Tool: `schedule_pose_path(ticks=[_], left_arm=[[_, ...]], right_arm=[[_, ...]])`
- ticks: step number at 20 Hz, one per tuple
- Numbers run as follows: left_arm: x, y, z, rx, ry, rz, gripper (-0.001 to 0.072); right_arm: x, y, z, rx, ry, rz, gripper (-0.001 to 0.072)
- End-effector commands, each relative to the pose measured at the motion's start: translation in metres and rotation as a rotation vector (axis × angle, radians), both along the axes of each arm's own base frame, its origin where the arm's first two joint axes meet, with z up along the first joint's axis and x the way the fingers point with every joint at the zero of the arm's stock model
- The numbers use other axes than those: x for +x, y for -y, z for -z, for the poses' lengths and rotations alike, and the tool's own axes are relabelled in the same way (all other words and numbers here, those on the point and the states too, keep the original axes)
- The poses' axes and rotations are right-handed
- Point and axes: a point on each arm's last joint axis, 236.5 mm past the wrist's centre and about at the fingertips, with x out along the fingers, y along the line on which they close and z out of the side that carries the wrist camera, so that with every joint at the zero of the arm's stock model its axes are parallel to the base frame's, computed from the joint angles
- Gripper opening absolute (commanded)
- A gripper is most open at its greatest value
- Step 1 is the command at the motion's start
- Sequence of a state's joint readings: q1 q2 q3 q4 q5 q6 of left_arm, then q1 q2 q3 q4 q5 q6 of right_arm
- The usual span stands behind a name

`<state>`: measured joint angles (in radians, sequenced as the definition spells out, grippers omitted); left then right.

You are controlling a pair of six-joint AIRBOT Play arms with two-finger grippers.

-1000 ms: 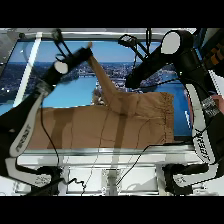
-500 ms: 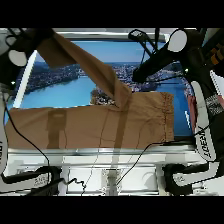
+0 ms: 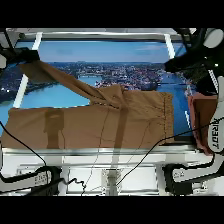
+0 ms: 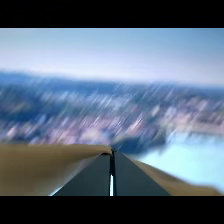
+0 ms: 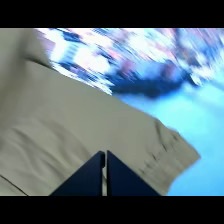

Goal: Fold the clothes and pants, and hang the long-sleeved shirts on hangers.

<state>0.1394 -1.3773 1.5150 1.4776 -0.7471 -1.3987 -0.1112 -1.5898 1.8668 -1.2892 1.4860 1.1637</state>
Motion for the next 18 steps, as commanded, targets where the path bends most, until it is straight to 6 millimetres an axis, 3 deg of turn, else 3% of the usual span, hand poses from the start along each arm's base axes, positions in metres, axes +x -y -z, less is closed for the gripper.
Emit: schedule_pose_path(ticks=[1, 3, 5, 7, 10, 11, 15, 17, 18], left_arm=[[-0.015, -0.018, 0.018, 0.068, -0.099, -0.021, 0.0018], [-0.015, -0.021, 0.018, 0.080, -0.101, -0.023, 0.0018], [-0.015, -0.020, 0.018, 0.080, -0.101, -0.023, 0.0019], [-0.015, -0.020, 0.018, 0.080, -0.101, -0.023, 0.0018], [-0.016, -0.023, 0.018, 0.095, -0.104, -0.025, 0.0019], [-0.016, -0.025, 0.020, 0.107, -0.110, -0.027, 0.0019], [-0.010, -0.028, 0.035, 0.105, -0.133, -0.029, 0.0019], [0.008, -0.030, 0.023, 0.139, -0.044, -0.017, 0.0019], [0.021, -0.031, 0.004, 0.183, 0.050, -0.001, 0.0018]], right_arm=[[-0.028, 0.045, 0.057, 0.174, -0.152, 0.125, 0.0029], [-0.058, 0.045, 0.097, 0.350, -0.261, 0.166, 0.0029], [-0.078, 0.034, 0.117, 0.551, -0.279, 0.179, 0.0029], [-0.089, 0.038, 0.135, 0.684, -0.270, 0.251, 0.0061], [-0.110, 0.055, 0.164, 0.740, -0.307, 0.391, 0.0295], [-0.111, 0.063, 0.166, 0.741, -0.301, 0.422, 0.0343], [-0.091, 0.104, 0.161, 0.693, -0.199, 0.524, 0.0352], [-0.086, 0.122, 0.166, 0.638, -0.186, 0.588, 0.0353], [-0.087, 0.125, 0.169, 0.619, -0.190, 0.600, 0.0387]])
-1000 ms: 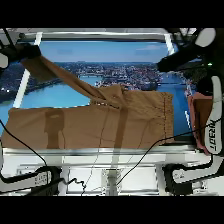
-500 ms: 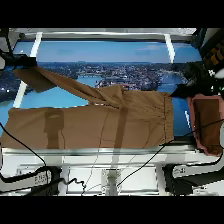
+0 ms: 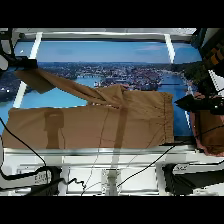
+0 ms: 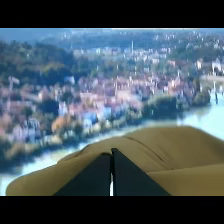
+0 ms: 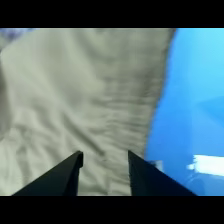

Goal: Fold the clothes and pants, and hang the long-sleeved shirts on hangers.

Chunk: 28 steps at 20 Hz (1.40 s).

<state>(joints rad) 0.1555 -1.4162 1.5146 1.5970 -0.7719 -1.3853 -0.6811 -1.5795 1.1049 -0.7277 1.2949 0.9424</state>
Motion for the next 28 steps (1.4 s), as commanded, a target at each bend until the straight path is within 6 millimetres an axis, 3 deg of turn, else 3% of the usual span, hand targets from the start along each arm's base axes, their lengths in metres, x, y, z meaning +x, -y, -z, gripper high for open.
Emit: schedule_pose_path(ticks=[1, 3, 4, 6, 10, 12, 14, 16, 19, 24, 25, 26, 27, 28], left_arm=[[0.036, -0.004, -0.050, 0.095, 0.255, 0.039, 0.0019], [0.049, 0.001, -0.088, 0.113, 0.423, 0.046, 0.0018], [0.049, 0.005, -0.085, 0.108, 0.415, 0.052, 0.0018], [0.038, 0.012, -0.041, 0.069, 0.239, 0.060, 0.0018], [-0.010, 0.019, 0.082, 0.002, -0.188, 0.067, 0.0017], [-0.035, 0.016, 0.122, 0.009, -0.311, 0.065, 0.0018], [-0.060, 0.008, 0.149, 0.050, -0.425, 0.065, 0.0018], [-0.087, -0.007, 0.165, 0.122, -0.550, 0.058, 0.0018], [-0.120, -0.045, 0.167, 0.259, -0.699, 0.015, 0.0018], [-0.137, -0.084, 0.165, 0.185, -0.692, -0.196, 0.0031], [-0.139, -0.088, 0.165, 0.180, -0.692, -0.208, 0.0198], [-0.140, -0.090, 0.165, 0.179, -0.692, -0.212, 0.0510], [-0.138, -0.090, 0.164, 0.178, -0.683, -0.215, 0.0701], [-0.134, -0.090, 0.163, 0.171, -0.661, -0.226, 0.0697]], right_arm=[[0.005, 0.026, 0.010, -0.078, -0.025, 0.083, 0.0448], [0.011, 0.031, 0.016, -0.103, -0.032, 0.116, 0.0457], [0.015, 0.032, 0.020, -0.109, -0.037, 0.137, 0.0459], [0.020, 0.028, 0.030, -0.105, -0.056, 0.147, 0.0472], [0.028, -0.009, 0.053, -0.029, -0.101, 0.091, 0.0500], [0.034, -0.022, 0.061, -0.026, -0.102, 0.061, 0.0528], [0.046, -0.022, 0.061, -0.048, -0.083, 0.058, 0.0554], [0.061, -0.012, 0.059, -0.082, -0.052, 0.092, 0.0553], [0.078, 0.002, 0.056, -0.100, -0.039, 0.146, 0.0553], [0.078, -0.010, 0.068, -0.090, -0.072, 0.085, 0.0551], [0.075, -0.012, 0.071, -0.106, -0.080, 0.067, 0.0550], [0.073, -0.013, 0.074, -0.124, -0.086, 0.050, 0.0549], [0.073, -0.014, 0.075, -0.132, -0.088, 0.042, 0.0549], [0.074, -0.016, 0.075, -0.136, -0.086, 0.038, 0.0548]])
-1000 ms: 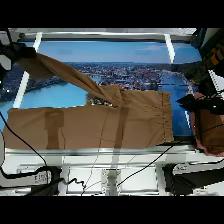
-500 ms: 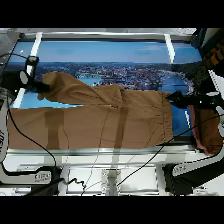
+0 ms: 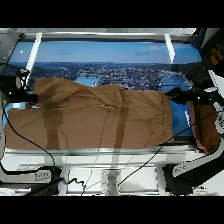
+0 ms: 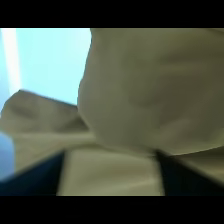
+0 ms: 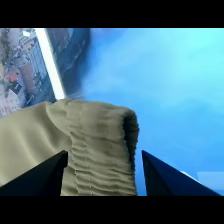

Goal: Fold the clothes and pants, and hang the long-sleeved shirts on hangers.

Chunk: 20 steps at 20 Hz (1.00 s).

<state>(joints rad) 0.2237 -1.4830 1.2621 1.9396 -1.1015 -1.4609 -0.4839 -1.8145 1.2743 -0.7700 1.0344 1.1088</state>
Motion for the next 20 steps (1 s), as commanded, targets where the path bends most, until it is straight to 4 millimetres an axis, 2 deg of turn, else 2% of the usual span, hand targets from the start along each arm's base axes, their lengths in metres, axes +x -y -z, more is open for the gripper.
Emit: schedule_pose_path(ticks=[1, 2, 5, 8, 11, 13, 14, 15, 16, 19, 20], left_arm=[[0.007, -0.009, -0.004, 0.001, 0.070, -0.079, 0.0697], [0.018, -0.009, -0.008, -0.010, 0.139, -0.116, 0.0697], [0.062, -0.004, -0.030, -0.089, 0.379, -0.222, 0.0695], [0.094, 0.003, -0.039, -0.213, 0.453, -0.276, 0.0695], [0.126, 0.011, -0.022, -0.389, 0.440, -0.340, 0.0695], [0.136, 0.004, -0.001, -0.393, 0.376, -0.327, 0.0685], [0.137, 0.001, 0.014, -0.396, 0.336, -0.339, 0.0685], [0.140, -0.002, 0.025, -0.399, 0.313, -0.347, 0.0685], [0.145, -0.004, 0.035, -0.402, 0.308, -0.358, 0.0686], [0.180, -0.007, 0.033, -0.392, 0.412, -0.321, 0.0672], [0.187, -0.006, 0.032, -0.385, 0.436, -0.308, 0.0672]], right_arm=[[-0.003, -0.002, 0.009, -0.039, -0.018, -0.033, 0.0541], [-0.002, -0.002, 0.009, -0.043, -0.015, -0.034, 0.0506], [0.000, 0.001, 0.009, -0.052, -0.008, -0.030, 0.0472], [-0.002, -0.003, 0.009, -0.043, -0.015, -0.040, 0.0452], [-0.013, -0.011, 0.014, -0.061, -0.051, -0.104, 0.0451], [-0.018, -0.013, 0.019, -0.098, -0.067, -0.144, 0.0448], [-0.018, -0.015, 0.019, -0.100, -0.068, -0.153, 0.0396], [-0.018, -0.016, 0.019, -0.100, -0.067, -0.152, 0.0160], [-0.017, -0.016, 0.018, -0.099, -0.066, -0.149, 0.0037], [-0.017, -0.016, 0.018, -0.099, -0.065, -0.149, 0.0029], [-0.017, -0.016, 0.018, -0.099, -0.065, -0.149, 0.0029]])
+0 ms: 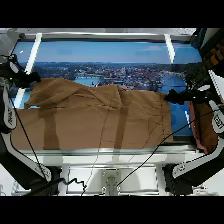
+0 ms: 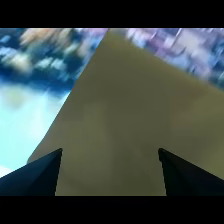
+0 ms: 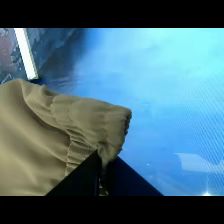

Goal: Fold the clothes and pants, and hang the long-sleeved shirts on hangers.

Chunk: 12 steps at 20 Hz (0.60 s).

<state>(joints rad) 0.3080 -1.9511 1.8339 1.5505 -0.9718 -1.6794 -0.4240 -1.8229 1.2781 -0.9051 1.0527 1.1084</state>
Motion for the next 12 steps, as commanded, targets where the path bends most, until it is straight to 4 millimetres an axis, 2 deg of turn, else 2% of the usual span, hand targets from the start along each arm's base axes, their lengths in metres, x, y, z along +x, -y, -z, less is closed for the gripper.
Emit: schedule_pose_path(ticks=[1, 5, 12], left_arm=[[0.028, -0.003, 0.002, 0.022, 0.077, 0.010, 0.0672], [0.034, -0.004, 0.003, 0.030, 0.102, 0.011, 0.0671], [0.030, 0.005, 0.053, -0.009, 0.028, -0.004, 0.0671]], right_arm=[[0.000, 0.000, 0.001, -0.009, 0.000, -0.008, 0.0029], [0.003, 0.003, 0.001, -0.020, 0.010, 0.001, 0.0030], [0.006, 0.006, 0.001, -0.032, 0.022, 0.012, 0.0029]])
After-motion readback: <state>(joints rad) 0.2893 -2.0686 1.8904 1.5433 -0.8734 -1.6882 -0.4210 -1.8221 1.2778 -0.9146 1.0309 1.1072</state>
